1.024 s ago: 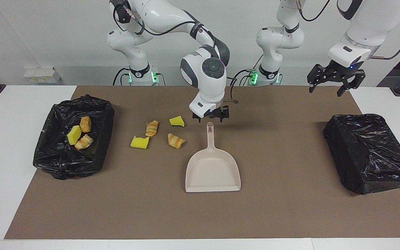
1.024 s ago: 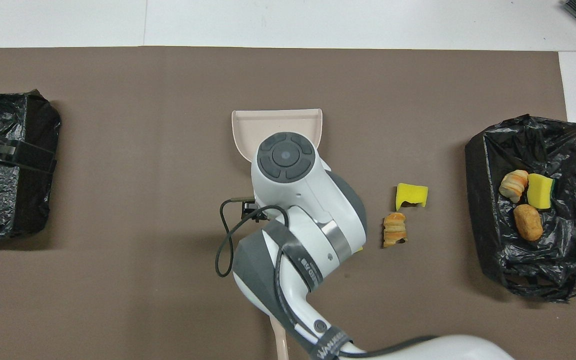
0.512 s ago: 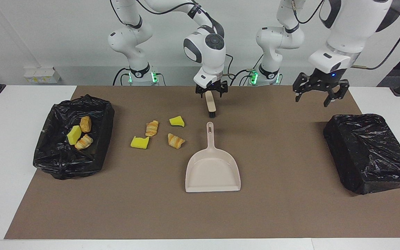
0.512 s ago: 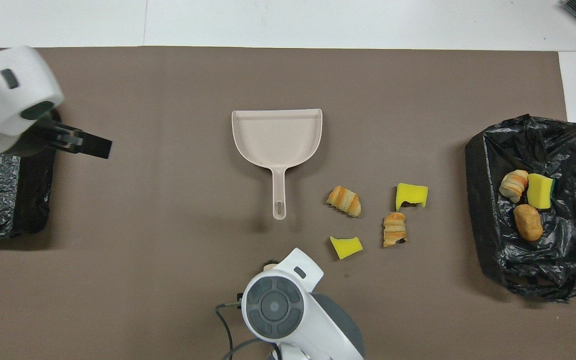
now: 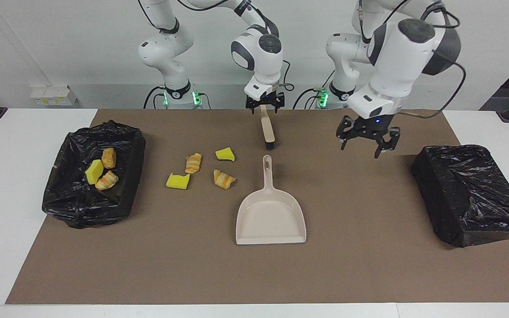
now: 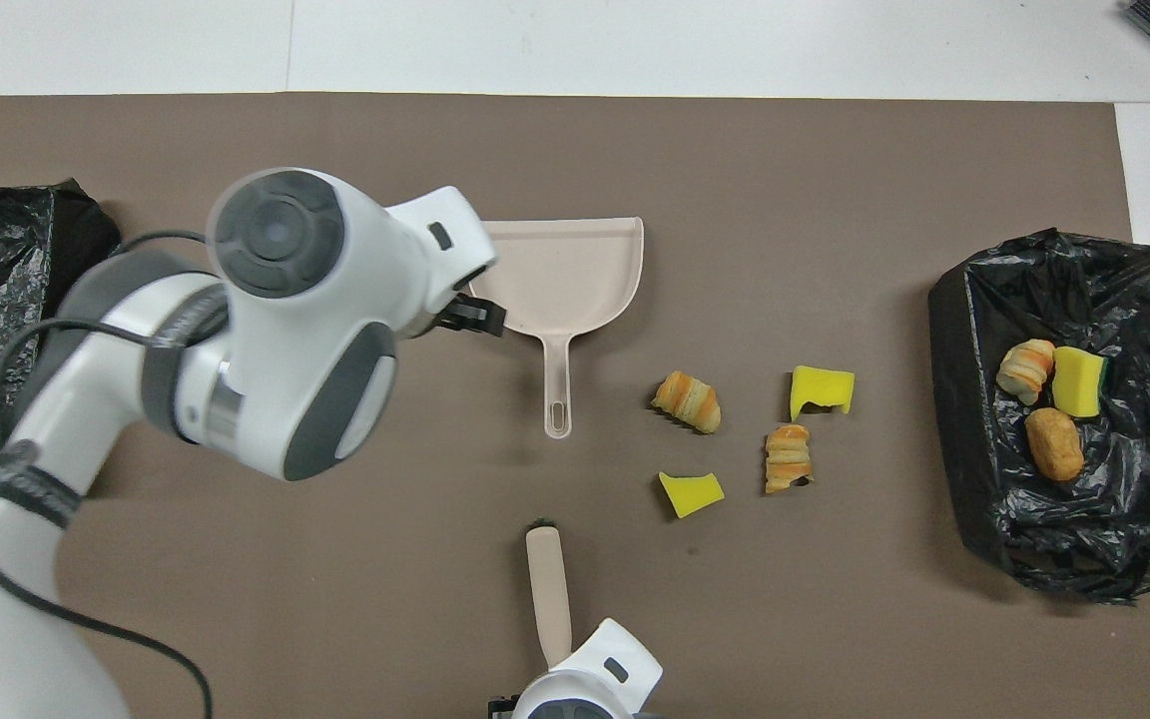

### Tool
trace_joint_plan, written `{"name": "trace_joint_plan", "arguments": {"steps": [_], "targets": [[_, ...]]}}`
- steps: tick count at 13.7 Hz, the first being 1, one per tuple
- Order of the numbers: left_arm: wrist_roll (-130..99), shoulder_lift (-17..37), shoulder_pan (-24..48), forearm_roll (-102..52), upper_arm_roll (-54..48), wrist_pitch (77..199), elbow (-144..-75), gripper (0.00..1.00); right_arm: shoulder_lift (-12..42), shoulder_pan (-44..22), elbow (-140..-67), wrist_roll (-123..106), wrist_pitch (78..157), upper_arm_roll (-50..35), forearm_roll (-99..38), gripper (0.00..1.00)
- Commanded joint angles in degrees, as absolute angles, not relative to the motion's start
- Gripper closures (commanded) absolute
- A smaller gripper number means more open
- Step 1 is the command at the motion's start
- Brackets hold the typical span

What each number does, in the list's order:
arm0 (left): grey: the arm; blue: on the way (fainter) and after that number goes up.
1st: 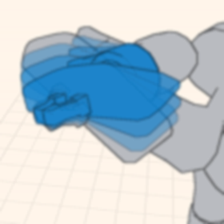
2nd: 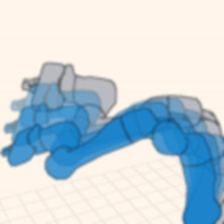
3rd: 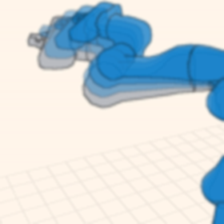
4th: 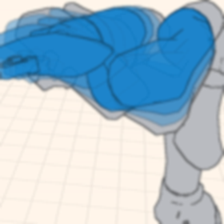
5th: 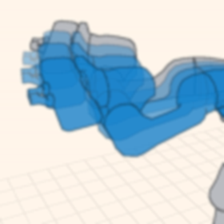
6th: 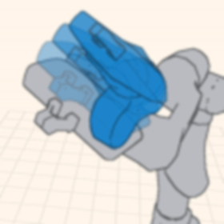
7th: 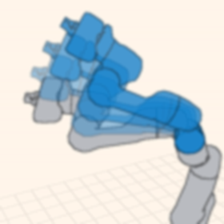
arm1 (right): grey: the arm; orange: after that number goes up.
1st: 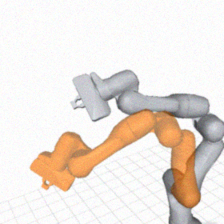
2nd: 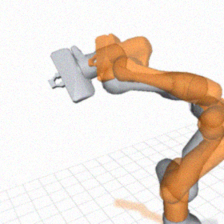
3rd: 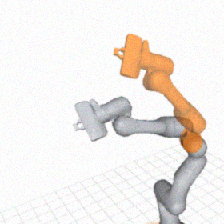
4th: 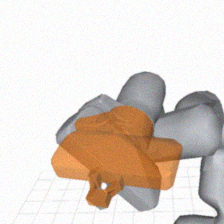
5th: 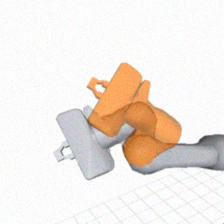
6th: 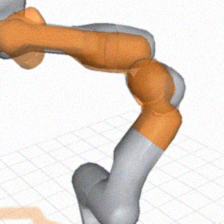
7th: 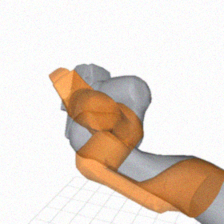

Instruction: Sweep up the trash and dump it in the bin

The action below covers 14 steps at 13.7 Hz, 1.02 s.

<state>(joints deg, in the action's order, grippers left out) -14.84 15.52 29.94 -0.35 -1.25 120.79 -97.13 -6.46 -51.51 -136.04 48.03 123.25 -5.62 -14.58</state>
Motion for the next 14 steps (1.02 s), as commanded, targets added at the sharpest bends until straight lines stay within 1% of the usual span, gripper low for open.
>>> {"name": "trace_joint_plan", "arguments": {"steps": [1,3,4,5,6,7,8,9,11,12,13,14], "targets": [[-23.1,17.7,36.4,-0.7,-0.1,128.2,-101.1,0.00,-7.0,-52.9,-139.1,48.9,126.6,-5.4,-17.2,0.26],[-26.4,19.4,37.5,-0.9,-0.2,130.2,-101.5,0.00,-6.1,-53.1,-139.7,48.8,127.4,-5.4,-17.2,0.31],[-27.7,20.2,37.8,-0.9,-0.2,130.3,-101.7,0.00,-5.8,-53.1,-139.7,48.4,127.4,-5.4,-17.2,0.39],[-29.3,21.9,39.1,-0.9,-0.1,130.5,-101.7,0.00,-5.8,-53.1,-139.6,48.3,127.4,-5.4,-17.2,0.57],[-30.1,22.5,39.5,-0.9,-0.1,132.1,-101.7,0.00,-5.6,-53.1,-139.6,48.3,127.4,-5.4,-17.2,0.84],[-30.1,22.5,39.4,-0.7,-0.1,132.1,-101.5,0.00,-5.6,-53.0,-139.6,48.3,127.3,-5.4,-17.2,1.00],[-30.0,22.4,39.0,-0.4,0.1,132.0,-101.4,0.11,-5.5,-52.5,-139.6,48.3,127.1,-5.4,-17.2,1.00],[-29.9,22.5,38.8,-0.3,-0.1,132.3,-101.4,0.26,-5.1,-52.4,-139.4,48.2,126.9,-5.4,-17.2,1.00],[-29.5,22.5,38.9,-0.2,-0.1,132.3,-101.4,0.69,-5.9,-50.8,-139.0,47.8,125.8,-5.3,-17.2,1.00],[-29.3,22.3,38.9,-0.1,0.1,131.5,-101.4,0.98,-7.3,-49.7,-138.8,47.5,123.5,-5.3,-17.2,1.00],[-28.0,21.8,38.6,-0.1,0.1,131.5,-101.4,1.00,-9.2,-48.1,-138.5,45.9,119.9,-5.1,-17.2,1.00],[-25.1,21.2,37.5,-0.1,0.3,131.4,-101.3,1.00,-11.8,-45.8,-138.5,43.4,116.1,-5.1,-17.2,1.00]]}}
